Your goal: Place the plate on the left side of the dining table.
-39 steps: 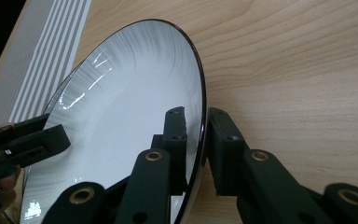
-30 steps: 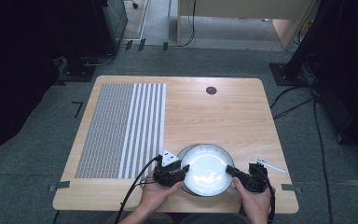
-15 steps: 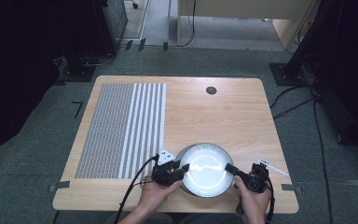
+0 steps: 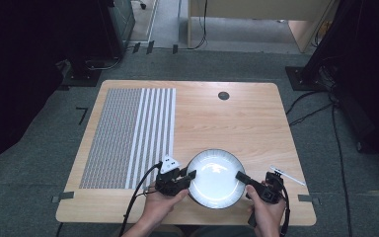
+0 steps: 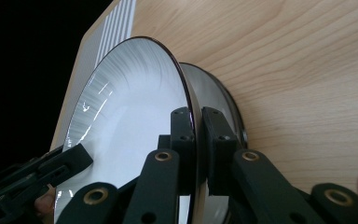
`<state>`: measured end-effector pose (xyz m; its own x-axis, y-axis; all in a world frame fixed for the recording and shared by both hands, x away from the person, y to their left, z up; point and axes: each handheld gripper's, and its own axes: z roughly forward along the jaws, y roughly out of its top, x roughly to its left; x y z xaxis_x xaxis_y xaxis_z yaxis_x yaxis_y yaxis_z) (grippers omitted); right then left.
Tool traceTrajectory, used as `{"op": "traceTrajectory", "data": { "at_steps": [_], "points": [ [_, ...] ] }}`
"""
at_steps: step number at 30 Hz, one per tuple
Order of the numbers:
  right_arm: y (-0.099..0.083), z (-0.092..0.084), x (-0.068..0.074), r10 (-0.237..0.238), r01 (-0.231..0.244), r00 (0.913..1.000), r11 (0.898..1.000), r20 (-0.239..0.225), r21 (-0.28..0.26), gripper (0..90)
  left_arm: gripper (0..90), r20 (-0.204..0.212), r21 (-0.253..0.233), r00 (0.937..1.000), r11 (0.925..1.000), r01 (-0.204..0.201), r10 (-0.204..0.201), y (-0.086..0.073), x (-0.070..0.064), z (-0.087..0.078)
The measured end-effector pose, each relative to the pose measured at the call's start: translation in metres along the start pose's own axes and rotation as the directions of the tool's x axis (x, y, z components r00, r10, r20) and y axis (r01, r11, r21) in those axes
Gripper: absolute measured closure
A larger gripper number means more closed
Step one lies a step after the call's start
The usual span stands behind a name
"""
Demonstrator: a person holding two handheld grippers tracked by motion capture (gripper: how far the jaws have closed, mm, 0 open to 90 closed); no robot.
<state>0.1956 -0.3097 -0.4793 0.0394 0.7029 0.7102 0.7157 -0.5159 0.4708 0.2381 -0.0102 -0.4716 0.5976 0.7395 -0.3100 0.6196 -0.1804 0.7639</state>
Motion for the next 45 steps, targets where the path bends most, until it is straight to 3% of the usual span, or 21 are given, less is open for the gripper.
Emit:
{"op": "traceTrajectory", "data": {
  "at_steps": [12,24,45],
  "points": [
    [0.000,0.018,0.033,-0.035,0.036,0.9991,0.999,-0.024,0.015,84.6,71.1,-0.068,-0.033,0.9966,0.9985,0.044,-0.047,0.007,0.019,-0.027],
    [0.003,0.047,0.066,-0.042,0.045,0.9974,0.998,-0.058,0.040,84.6,72.5,-0.109,-0.065,0.9903,0.9948,0.079,-0.086,0.017,0.048,-0.051],
    [0.005,0.102,0.119,-0.065,0.076,0.9919,0.993,-0.109,0.096,84.5,73.4,-0.192,-0.124,0.9694,0.9836,0.131,-0.153,0.026,0.101,-0.090]
  ]
}}
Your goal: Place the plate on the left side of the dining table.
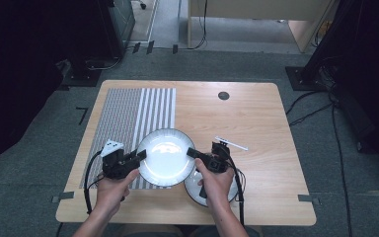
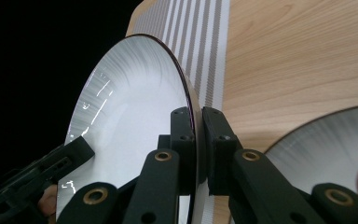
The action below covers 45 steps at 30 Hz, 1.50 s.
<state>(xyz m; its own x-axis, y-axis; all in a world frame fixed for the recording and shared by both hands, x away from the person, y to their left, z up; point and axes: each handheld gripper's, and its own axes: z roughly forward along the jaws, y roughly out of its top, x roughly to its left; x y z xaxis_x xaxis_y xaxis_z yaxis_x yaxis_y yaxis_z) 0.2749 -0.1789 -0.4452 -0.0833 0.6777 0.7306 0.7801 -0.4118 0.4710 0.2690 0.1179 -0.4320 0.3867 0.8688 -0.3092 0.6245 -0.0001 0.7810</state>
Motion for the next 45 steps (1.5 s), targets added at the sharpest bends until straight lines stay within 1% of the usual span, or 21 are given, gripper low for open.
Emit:
{"op": "traceTrajectory", "data": {
  "at_steps": [5,7,11,13,14,15,18,19,22,23,24,25,26,28,30,34,36,37,40,41,45],
  "points": [
    [0.001,0.015,0.010,-0.005,0.005,1.0000,1.000,-0.008,0.013,84.5,73.5,-0.020,-0.006,0.9997,0.9999,0.014,-0.014,0.003,0.013,-0.005],
    [0.002,0.021,0.015,-0.012,0.012,0.9999,1.000,-0.010,0.017,84.5,73.7,-0.028,-0.013,0.9992,0.9995,0.029,-0.029,0.005,0.020,-0.007],
    [0.003,0.032,0.023,-0.021,0.021,0.9997,0.999,-0.016,0.026,84.5,73.8,-0.041,-0.023,0.9982,0.9988,0.043,-0.044,0.007,0.029,-0.010],
    [0.004,0.037,0.027,-0.020,0.021,0.9996,0.999,-0.020,0.030,84.5,74.1,-0.049,-0.033,0.9973,0.9981,0.053,-0.054,0.009,0.034,-0.012],
    [0.004,0.043,0.030,-0.019,0.020,0.9994,0.999,-0.028,0.034,84.5,74.4,-0.053,-0.035,0.9969,0.9978,0.056,-0.058,0.009,0.037,-0.013],
    [0.004,0.043,0.030,-0.019,0.020,0.9994,0.999,-0.028,0.034,84.5,74.4,-0.056,-0.037,0.9965,0.9975,0.060,-0.062,0.010,0.039,-0.014],
    [0.006,0.055,0.037,-0.022,0.024,0.9992,0.999,-0.034,0.044,84.5,74.4,-0.074,-0.043,0.9944,0.9965,0.072,-0.075,0.012,0.049,-0.015],
    [0.006,0.055,0.037,-0.022,0.024,0.9992,0.999,-0.034,0.044,84.5,74.4,-0.074,-0.043,0.9944,0.9965,0.072,-0.075,0.012,0.049,-0.015],
    [0.007,0.065,0.042,-0.031,0.033,0.9990,0.998,-0.032,0.053,84.5,74.2,-0.089,-0.043,0.9925,0.9958,0.081,-0.084,0.013,0.058,-0.015],
    [0.008,0.069,0.043,-0.034,0.035,0.9989,0.998,-0.031,0.054,84.5,74.2,-0.095,-0.048,0.9917,0.9955,0.081,-0.086,0.013,0.061,-0.015],
    [0.009,0.076,0.046,-0.036,0.038,0.9987,0.997,-0.037,0.060,84.5,74.2,-0.110,-0.065,0.9900,0.9946,0.082,-0.088,0.013,0.065,-0.016],
    [0.009,0.076,0.046,-0.036,0.038,0.9987,0.997,-0.037,0.060,84.5,74.2,-0.110,-0.065,0.9900,0.9946,0.082,-0.088,0.013,0.065,-0.016],
    [0.009,0.078,0.048,-0.035,0.038,0.9987,0.997,-0.038,0.062,84.5,74.2,-0.119,-0.072,0.9883,0.9936,0.087,-0.095,0.014,0.068,-0.015],
    [0.011,0.088,0.052,-0.044,0.046,0.9982,0.997,-0.040,0.063,84.5,74.2,-0.127,-0.075,0.9869,0.9931,0.090,-0.100,0.016,0.073,-0.015],
    [0.011,0.090,0.053,-0.042,0.044,0.9983,0.997,-0.040,0.066,84.5,74.2,-0.133,-0.076,0.9861,0.9930,0.090,-0.100,0.018,0.078,-0.014],
    [0.016,0.103,0.056,-0.035,0.038,0.9983,0.996,-0.047,0.076,84.5,74.3,-0.140,-0.074,0.9848,0.9930,0.093,-0.102,0.022,0.087,-0.010],
    [0.019,0.110,0.058,-0.055,0.058,0.9976,0.996,-0.041,0.072,84.5,74.3,-0.143,-0.064,0.9835,0.9926,0.104,-0.112,0.025,0.093,-0.007],
    [0.019,0.110,0.058,-0.055,0.058,0.9976,0.996,-0.041,0.072,84.5,74.3,-0.143,-0.064,0.9835,0.9926,0.104,-0.112,0.025,0.093,-0.007],
    [0.022,0.119,0.058,-0.044,0.047,0.9982,0.996,-0.042,0.081,84.5,74.6,-0.137,-0.055,0.9846,0.9933,0.102,-0.109,0.028,0.101,-0.004],
    [0.022,0.119,0.058,-0.044,0.047,0.9982,0.996,-0.042,0.081,84.5,74.4,-0.137,-0.055,0.9846,0.9933,0.102,-0.109,0.028,0.101,-0.004],
    [0.026,0.128,0.060,-0.053,0.056,0.9979,0.995,-0.036,0.083,84.5,74.3,-0.147,-0.053,0.9824,0.9927,0.108,-0.115,0.031,0.108,0.002]
  ]
}}
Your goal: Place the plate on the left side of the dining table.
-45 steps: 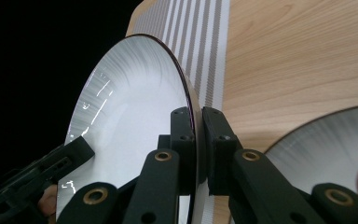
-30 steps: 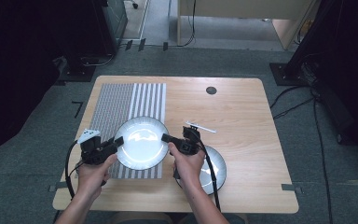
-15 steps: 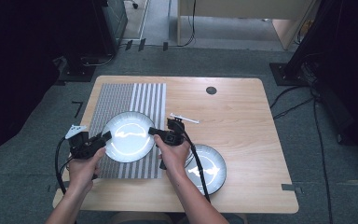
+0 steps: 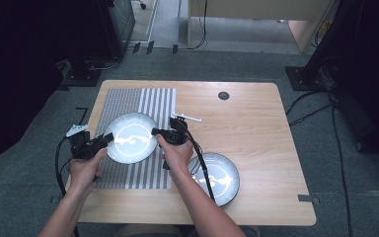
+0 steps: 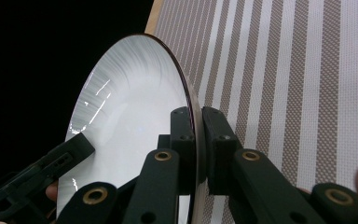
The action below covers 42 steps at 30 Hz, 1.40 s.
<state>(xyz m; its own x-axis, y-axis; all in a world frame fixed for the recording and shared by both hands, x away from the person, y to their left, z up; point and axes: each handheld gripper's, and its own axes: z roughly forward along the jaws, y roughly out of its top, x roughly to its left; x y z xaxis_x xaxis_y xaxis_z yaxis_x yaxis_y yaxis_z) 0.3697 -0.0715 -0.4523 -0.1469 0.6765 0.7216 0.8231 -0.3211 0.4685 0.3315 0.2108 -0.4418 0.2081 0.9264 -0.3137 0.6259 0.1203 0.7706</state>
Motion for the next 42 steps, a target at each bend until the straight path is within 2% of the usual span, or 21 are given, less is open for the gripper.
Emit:
{"op": "traceTrajectory", "data": {
  "at_steps": [8,16,22,25,29,36,39,42],
  "points": [
    [0.009,0.021,0.002,-0.007,0.007,1.0000,1.000,0.002,-0.008,84.4,74.6,-0.033,-0.028,0.9992,0.9994,0.019,-0.020,0.007,0.012,0.015],
    [0.019,0.039,-0.010,0.024,-0.024,0.9996,1.000,0.017,-0.005,84.4,75.4,-0.037,0.013,0.9990,0.9996,0.024,-0.024,0.015,0.020,0.037],
    [0.022,0.052,-0.017,0.024,-0.024,0.9990,1.000,0.038,0.002,84.4,75.2,-0.056,0.040,0.9968,0.9974,0.060,-0.057,0.013,0.027,0.055],
    [0.021,0.061,-0.023,0.025,-0.025,0.9981,1.000,0.057,0.008,84.4,75.2,-0.067,0.074,0.9943,0.9934,0.088,-0.083,0.010,0.032,0.066],
    [0.022,0.069,-0.031,0.028,-0.030,0.9970,0.999,0.072,0.015,84.4,75.6,-0.069,0.081,0.9920,0.9905,0.111,-0.106,0.008,0.036,0.076],
    [0.023,0.079,-0.031,0.035,-0.036,0.9953,0.999,0.090,0.004,84.4,76.3,-0.092,0.099,0.9866,0.9847,0.143,-0.134,0.014,0.043,0.086],
    [0.022,0.082,-0.034,0.047,-0.047,0.9943,0.999,0.096,0.004,84.4,76.7,-0.081,0.123,0.9875,0.9818,0.145,-0.135,0.012,0.046,0.092],
    [0.022,0.085,-0.037,0.048,-0.048,0.9930,0.999,0.108,0.003,84.4,76.9,-0.076,0.129,0.9857,0.9787,0.159,-0.150,0.010,0.047,0.096]
  ]
}}
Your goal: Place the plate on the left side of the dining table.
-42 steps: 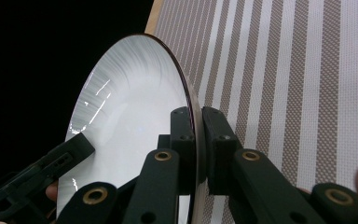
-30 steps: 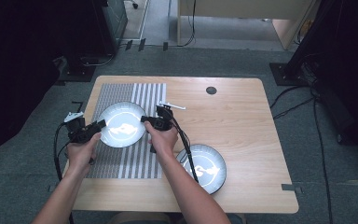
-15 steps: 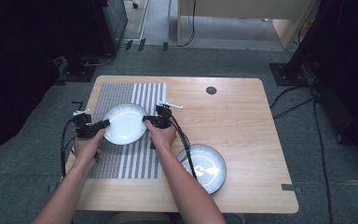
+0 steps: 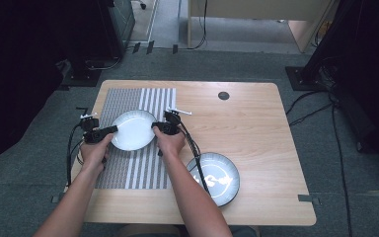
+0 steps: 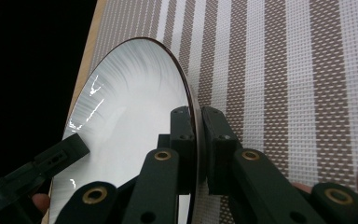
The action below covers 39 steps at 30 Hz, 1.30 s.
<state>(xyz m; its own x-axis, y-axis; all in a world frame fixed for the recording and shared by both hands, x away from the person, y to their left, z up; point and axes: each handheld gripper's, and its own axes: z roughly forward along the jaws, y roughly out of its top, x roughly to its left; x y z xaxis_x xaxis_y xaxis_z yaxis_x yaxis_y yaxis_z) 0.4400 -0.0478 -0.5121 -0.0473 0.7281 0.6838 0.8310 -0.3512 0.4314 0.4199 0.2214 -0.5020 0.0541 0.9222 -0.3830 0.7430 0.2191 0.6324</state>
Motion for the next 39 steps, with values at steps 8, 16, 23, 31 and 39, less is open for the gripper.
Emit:
{"op": "traceTrajectory", "data": {
  "at_steps": [8,16,23,31,39],
  "points": [
    [0.001,0.002,-0.005,0.000,0.000,1.0000,1.000,0.009,-0.013,84.1,78.3,0.002,-0.011,0.9999,0.9999,0.010,-0.010,0.001,-0.002,0.005],
    [-0.001,0.004,-0.008,-0.033,0.033,0.9993,0.999,0.017,0.001,81.9,74.4,-0.006,-0.021,0.9996,0.9994,-0.026,0.026,-0.001,-0.006,0.004],
    [0.003,-0.004,0.001,-0.091,0.092,0.9953,0.996,0.034,-0.021,64.6,58.1,-0.043,-0.064,0.9966,0.9953,-0.073,0.071,0.000,-0.011,-0.005],
    [0.013,-0.020,0.006,-0.151,0.153,0.9865,0.988,0.063,-0.029,55.8,48.1,-0.058,-0.058,0.9945,0.9942,-0.090,0.087,0.001,-0.010,-0.015],
    [0.019,-0.041,0.008,-0.254,0.254,0.9646,0.967,0.072,0.005,43.7,41.8,-0.063,-0.071,0.9917,0.9907,-0.117,0.112,-0.002,-0.011,-0.029]
  ]
}}
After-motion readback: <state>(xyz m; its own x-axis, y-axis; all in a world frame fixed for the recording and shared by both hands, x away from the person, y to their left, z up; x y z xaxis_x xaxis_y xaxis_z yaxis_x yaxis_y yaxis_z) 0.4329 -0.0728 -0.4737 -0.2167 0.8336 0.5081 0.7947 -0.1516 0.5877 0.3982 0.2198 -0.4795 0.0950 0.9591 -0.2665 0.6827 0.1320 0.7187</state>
